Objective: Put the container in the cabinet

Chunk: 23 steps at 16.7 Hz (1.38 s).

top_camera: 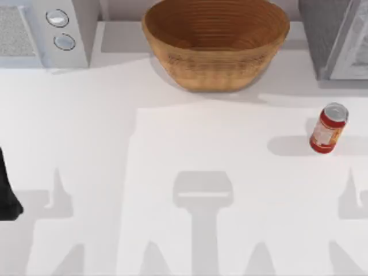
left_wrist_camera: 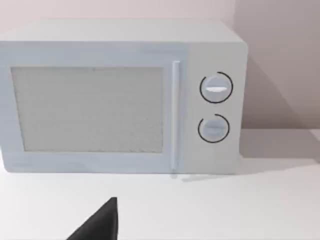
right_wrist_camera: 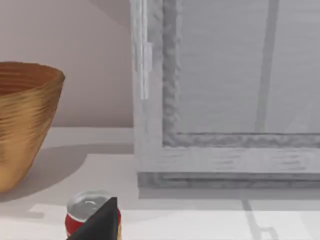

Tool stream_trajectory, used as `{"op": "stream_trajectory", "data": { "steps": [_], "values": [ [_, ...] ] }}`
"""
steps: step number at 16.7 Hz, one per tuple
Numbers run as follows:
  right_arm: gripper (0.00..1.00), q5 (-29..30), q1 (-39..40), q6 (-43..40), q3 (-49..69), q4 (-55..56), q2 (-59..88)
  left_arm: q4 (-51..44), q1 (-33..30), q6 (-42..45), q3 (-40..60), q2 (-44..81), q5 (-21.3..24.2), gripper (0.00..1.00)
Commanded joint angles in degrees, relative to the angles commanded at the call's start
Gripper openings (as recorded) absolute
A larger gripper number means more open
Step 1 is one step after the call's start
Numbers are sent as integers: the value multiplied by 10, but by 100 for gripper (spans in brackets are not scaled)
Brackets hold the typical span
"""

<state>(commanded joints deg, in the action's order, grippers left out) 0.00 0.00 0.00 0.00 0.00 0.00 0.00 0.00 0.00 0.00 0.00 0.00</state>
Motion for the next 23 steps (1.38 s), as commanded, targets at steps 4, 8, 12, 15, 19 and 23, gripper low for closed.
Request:
{"op": "stream_trajectory", "data": {
  "steps": [4,8,12,15,19,23],
  "values": [
    [100,2,4,0,3,14,17,0,0,0,0,0,0,100],
    [100,20,26,2,18,95,118,0,0,0,0,0,0,100],
    [100,53,58,9,38,226,292,0,0,0,0,0,0,100],
    [100,85,86,16,56,346,453,0,0,0,0,0,0,100],
    [100,131,127,27,83,518,684,0,0,0,0,0,0,100],
    [100,174,167,39,110,687,905,0,0,0,0,0,0,100]
  ]
}}
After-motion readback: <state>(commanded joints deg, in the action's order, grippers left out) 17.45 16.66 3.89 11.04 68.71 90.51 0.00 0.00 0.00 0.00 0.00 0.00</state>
